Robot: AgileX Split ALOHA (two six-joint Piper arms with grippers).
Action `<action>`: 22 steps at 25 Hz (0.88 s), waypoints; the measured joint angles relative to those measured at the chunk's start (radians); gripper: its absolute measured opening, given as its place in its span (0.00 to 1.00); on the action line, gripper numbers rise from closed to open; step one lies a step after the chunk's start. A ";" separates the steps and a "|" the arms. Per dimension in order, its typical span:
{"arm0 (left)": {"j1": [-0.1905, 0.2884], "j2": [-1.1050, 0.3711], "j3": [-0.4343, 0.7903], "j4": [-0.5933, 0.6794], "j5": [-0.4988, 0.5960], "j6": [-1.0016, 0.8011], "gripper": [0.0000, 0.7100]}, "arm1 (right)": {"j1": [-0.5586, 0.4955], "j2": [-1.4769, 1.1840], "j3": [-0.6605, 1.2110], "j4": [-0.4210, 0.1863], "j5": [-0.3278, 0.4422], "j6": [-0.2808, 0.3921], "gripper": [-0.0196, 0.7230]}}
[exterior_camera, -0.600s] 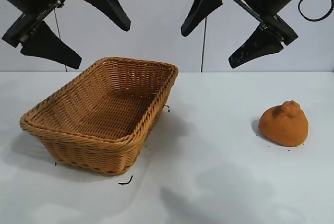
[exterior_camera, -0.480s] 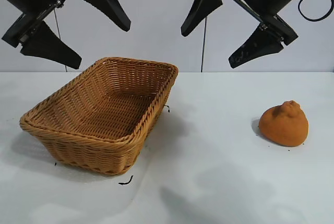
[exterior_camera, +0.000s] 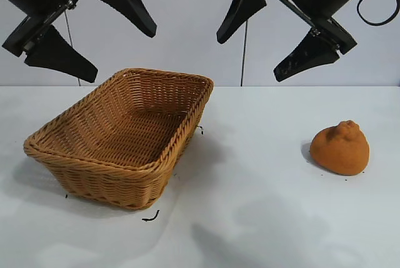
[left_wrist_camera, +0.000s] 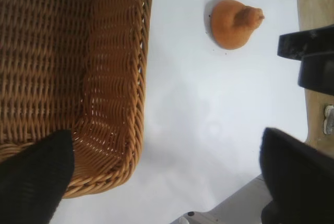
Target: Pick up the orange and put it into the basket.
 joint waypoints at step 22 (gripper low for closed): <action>0.000 -0.007 0.000 0.000 0.025 -0.093 0.98 | 0.000 0.000 0.000 0.002 -0.006 0.000 0.96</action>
